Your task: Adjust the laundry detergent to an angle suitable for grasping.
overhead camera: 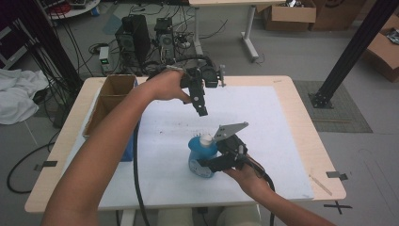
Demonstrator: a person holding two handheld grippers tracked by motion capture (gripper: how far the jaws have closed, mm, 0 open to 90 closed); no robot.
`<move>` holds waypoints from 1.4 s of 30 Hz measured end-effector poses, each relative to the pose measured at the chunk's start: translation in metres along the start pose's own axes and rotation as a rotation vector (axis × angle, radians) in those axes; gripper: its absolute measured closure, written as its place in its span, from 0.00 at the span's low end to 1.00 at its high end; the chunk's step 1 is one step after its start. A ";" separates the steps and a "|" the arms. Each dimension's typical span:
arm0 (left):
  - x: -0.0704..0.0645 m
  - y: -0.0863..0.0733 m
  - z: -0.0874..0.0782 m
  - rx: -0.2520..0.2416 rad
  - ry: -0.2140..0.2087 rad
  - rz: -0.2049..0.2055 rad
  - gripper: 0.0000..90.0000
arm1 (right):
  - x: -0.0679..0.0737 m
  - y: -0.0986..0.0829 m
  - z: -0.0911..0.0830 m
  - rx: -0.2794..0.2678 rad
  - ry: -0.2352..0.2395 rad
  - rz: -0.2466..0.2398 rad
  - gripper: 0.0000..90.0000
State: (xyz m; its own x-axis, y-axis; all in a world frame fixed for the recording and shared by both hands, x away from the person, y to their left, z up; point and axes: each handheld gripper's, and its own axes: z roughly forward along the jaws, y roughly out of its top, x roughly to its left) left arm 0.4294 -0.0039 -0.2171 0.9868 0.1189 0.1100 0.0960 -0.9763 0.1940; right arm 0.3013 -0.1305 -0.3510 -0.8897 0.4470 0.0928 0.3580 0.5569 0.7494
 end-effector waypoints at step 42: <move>0.004 -0.003 0.003 0.011 -0.006 -0.014 0.27 | -0.012 0.006 -0.016 -0.023 0.045 -0.189 0.51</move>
State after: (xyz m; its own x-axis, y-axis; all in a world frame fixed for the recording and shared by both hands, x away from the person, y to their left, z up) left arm 0.4330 -0.0009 -0.2203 0.9861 0.1317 0.1018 0.1113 -0.9765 0.1848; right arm 0.3096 -0.1438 -0.3372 -0.9524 0.3040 -0.0222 0.1772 0.6114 0.7713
